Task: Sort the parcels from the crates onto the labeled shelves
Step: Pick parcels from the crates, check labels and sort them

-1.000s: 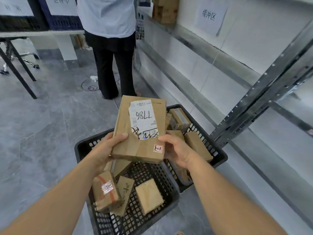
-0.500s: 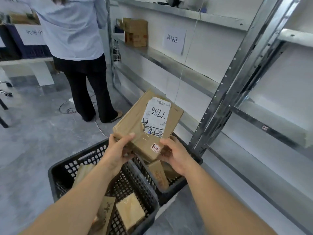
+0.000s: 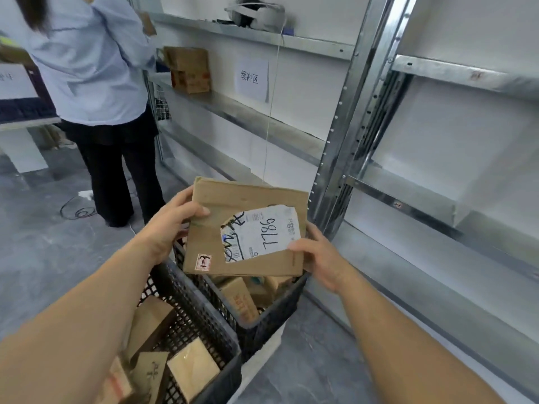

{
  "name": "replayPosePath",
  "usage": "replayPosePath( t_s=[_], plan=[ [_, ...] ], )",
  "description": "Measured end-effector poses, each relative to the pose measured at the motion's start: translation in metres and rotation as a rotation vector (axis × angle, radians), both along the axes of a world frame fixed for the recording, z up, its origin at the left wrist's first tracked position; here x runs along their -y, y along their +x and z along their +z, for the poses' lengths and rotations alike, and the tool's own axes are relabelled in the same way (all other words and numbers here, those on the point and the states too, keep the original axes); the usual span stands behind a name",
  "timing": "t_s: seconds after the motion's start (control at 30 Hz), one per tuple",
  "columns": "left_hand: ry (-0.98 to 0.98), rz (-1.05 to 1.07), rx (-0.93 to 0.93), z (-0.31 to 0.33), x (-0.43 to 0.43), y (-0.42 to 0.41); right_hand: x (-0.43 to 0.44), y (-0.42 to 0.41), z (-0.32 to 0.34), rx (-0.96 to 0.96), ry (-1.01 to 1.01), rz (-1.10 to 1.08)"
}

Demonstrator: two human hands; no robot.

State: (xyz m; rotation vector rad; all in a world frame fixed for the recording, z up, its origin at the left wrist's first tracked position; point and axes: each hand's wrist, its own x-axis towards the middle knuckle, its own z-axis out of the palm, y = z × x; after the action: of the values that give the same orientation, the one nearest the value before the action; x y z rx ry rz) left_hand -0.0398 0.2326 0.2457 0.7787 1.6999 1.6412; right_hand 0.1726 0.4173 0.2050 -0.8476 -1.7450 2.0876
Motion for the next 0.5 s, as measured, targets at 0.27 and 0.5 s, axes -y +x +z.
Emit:
replayPosePath(
  t_s=[0.27, 0.5],
  plan=[
    [0.028, -0.043, -0.072, 0.018, -0.01, 0.014, -0.001, 0.018, 0.002, 0.017, 0.044, 0.082],
    [0.175, 0.148, 0.094, 0.001, -0.021, 0.044, -0.006, 0.013, 0.01, -0.239, -0.062, -0.076]
  ],
)
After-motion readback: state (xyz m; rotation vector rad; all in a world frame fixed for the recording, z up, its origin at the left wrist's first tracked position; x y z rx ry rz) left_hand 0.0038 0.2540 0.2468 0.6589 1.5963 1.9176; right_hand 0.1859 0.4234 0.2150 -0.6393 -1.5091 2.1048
